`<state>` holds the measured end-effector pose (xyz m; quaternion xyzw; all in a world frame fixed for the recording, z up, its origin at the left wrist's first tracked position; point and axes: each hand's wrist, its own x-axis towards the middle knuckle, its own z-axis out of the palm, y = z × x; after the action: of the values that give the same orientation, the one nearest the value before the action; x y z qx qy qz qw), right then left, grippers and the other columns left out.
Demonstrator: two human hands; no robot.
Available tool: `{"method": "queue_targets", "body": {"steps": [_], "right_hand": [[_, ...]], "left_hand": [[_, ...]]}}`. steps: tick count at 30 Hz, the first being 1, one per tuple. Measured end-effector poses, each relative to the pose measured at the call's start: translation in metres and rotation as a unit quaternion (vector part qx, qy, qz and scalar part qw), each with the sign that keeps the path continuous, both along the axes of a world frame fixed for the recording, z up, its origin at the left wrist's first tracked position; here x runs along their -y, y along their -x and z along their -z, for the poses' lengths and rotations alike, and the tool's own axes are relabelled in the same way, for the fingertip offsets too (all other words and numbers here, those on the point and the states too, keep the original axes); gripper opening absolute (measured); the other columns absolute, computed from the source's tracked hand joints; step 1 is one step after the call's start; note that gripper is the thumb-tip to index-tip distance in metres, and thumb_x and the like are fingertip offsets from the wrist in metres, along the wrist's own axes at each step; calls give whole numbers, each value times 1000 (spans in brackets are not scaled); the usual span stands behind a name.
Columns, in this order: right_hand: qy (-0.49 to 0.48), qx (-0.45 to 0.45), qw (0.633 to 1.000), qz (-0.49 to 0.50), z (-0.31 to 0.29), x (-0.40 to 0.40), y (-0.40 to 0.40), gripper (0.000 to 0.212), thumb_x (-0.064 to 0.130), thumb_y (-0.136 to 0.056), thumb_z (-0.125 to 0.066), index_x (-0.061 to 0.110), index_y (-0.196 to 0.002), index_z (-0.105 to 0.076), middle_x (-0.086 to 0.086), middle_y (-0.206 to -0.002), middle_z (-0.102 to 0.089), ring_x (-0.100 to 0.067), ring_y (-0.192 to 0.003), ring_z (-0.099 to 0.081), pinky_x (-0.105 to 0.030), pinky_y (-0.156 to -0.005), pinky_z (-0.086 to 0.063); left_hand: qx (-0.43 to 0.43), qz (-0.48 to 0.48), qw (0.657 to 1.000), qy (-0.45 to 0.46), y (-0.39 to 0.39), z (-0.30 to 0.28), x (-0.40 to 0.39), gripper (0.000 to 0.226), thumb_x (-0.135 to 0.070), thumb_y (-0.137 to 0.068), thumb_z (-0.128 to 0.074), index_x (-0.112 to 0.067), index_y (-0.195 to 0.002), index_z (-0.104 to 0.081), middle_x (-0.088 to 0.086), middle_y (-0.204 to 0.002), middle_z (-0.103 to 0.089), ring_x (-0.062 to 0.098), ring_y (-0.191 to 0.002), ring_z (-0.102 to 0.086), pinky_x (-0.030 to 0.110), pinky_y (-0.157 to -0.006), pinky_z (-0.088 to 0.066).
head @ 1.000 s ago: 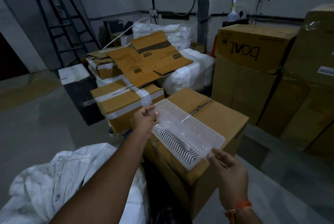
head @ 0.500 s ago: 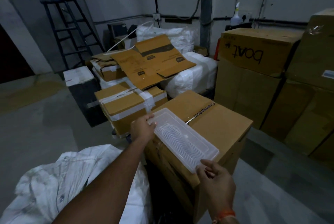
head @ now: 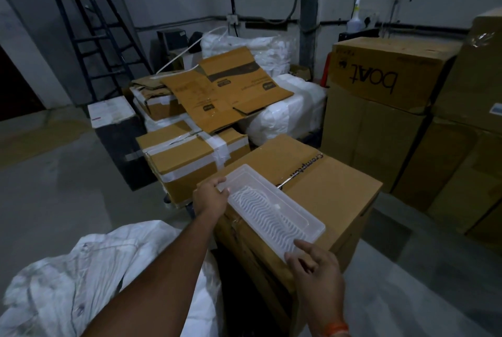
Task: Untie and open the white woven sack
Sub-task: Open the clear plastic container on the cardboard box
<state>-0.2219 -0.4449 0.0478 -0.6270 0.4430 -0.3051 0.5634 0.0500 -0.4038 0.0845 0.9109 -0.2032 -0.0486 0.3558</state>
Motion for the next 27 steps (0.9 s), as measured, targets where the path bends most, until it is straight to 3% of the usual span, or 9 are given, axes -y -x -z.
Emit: {"method": "queue_targets", "body": {"steps": [3, 9, 16, 18, 21, 22, 24, 27], "right_hand": [[-23, 34, 999, -17, 4, 0, -1, 28, 25, -80, -85, 45, -97, -75, 22, -108, -61, 0, -91, -66, -31, -91, -58], [-56, 69, 996, -13, 5, 0, 1, 30, 17, -80, -84, 43, -94, -78, 22, -105, -73, 2, -101, -65, -29, -94, -54], [-91, 108, 990, -20, -2, -2, 5, 27, 9, -82, -82, 31, -97, -79, 16, -106, -72, -1, -103, -64, -28, -93, -52], [-93, 105, 990, -25, -6, -2, 5, 26, 9, -82, -81, 28, -98, -79, 11, -106, -73, -2, -100, -66, -24, -90, -52], [-41, 60, 997, 20, -9, 4, 7, 16, 18, -83, -81, 30, -93, -78, 1, -109, -67, -3, -87, -67, -9, -73, -52], [11, 20, 999, 44, -9, 9, 8, 13, 24, -83, -81, 33, -91, -77, -1, -112, -61, -6, -92, -65, -11, -75, -53], [101, -51, 991, 66, -13, 25, 7, 13, 33, -83, -78, 41, -91, -73, 0, -117, -54, -13, -106, -56, -31, -90, -54], [146, -73, 985, 57, -21, 59, -1, 15, 34, -85, -75, 46, -91, -68, 8, -113, -51, -13, -106, -53, -43, -91, -55]], "left_hand": [[-16, -9, 1000, 25, -1, 3, 2, 36, -23, -97, -72, -21, -133, -72, 12, -133, -73, 33, -121, -68, 41, -103, -56], [-76, -38, 991, 102, -2, 4, 6, 30, -17, -95, -75, -19, -125, -74, 12, -136, -71, 33, -120, -68, 46, -106, -57], [-157, -59, 971, 170, -4, 8, 9, 25, -9, -98, -70, -18, -122, -74, 16, -137, -68, 38, -126, -64, 51, -109, -55], [-165, -62, 969, 171, -5, 8, 10, 25, -9, -99, -69, -18, -121, -75, 16, -137, -68, 38, -126, -63, 51, -109, -55], [-131, -46, 982, 132, -7, 4, 12, 24, -10, -99, -67, -20, -119, -76, 11, -138, -69, 35, -126, -64, 49, -109, -55], [-112, -37, 987, 112, -8, 3, 13, 24, -12, -99, -67, -21, -119, -76, 10, -137, -69, 34, -124, -64, 49, -108, -55], [-99, -36, 989, 106, -9, 3, 15, 22, -14, -98, -68, -22, -116, -77, 8, -136, -70, 33, -123, -65, 48, -107, -56], [-137, -87, 974, 159, -2, 5, 19, 16, -14, -97, -70, -27, -105, -75, 7, -137, -70, 33, -122, -66, 49, -104, -58]]}}
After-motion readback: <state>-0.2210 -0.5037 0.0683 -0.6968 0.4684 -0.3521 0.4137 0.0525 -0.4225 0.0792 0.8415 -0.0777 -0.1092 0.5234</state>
